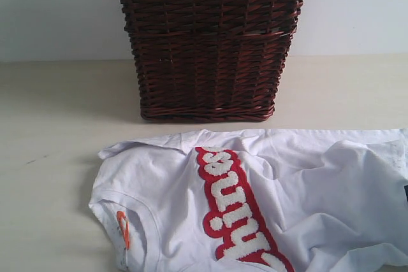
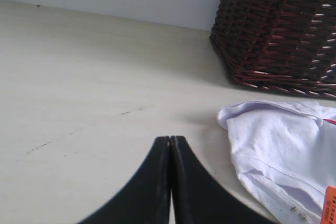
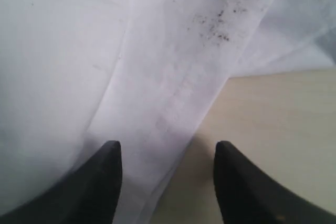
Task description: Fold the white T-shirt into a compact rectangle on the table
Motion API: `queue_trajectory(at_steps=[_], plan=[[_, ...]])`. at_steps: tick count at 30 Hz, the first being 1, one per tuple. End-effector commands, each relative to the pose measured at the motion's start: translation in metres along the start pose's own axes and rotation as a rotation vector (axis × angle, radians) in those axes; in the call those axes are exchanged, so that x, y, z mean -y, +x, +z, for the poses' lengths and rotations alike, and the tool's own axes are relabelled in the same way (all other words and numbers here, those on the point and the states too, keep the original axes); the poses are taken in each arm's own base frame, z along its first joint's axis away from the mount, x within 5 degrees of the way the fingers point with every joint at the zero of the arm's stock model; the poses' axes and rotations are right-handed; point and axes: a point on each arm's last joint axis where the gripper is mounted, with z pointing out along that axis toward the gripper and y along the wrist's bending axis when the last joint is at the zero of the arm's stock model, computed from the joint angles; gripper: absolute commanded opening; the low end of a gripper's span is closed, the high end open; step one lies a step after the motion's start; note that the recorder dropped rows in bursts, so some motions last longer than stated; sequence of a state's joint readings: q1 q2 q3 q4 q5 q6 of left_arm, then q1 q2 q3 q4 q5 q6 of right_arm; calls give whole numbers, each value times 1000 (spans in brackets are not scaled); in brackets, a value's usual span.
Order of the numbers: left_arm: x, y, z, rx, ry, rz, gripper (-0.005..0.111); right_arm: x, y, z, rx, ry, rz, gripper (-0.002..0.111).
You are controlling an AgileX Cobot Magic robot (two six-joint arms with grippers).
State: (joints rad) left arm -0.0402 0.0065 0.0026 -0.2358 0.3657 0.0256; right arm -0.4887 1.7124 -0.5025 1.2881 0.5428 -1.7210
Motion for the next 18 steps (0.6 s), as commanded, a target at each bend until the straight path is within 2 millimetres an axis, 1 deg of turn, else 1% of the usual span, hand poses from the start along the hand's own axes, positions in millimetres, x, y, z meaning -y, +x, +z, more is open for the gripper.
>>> queue_trajectory(at_steps=[1, 3, 5, 8, 10, 13, 18], plan=[[1, -1, -1, 10, 9, -4, 0, 4, 2, 7, -7, -12, 2, 49], [1, -1, -1, 10, 9, -4, 0, 5, 3, 8, -12, -14, 2, 42], [1, -1, -1, 10, 9, -4, 0, 5, 4, 9, -13, -16, 2, 29], [1, -1, -1, 10, 9, -4, 0, 5, 3, 10, -5, -18, -14, 14], [1, -1, -1, 10, 9, -4, 0, 5, 3, 10, -3, -18, -35, 7], [1, -1, -1, 10, 9, -4, 0, 5, 3, 10, -3, -18, -51, 3], [1, -1, -1, 10, 9, -4, 0, 5, 3, 10, -4, -12, -51, 3]])
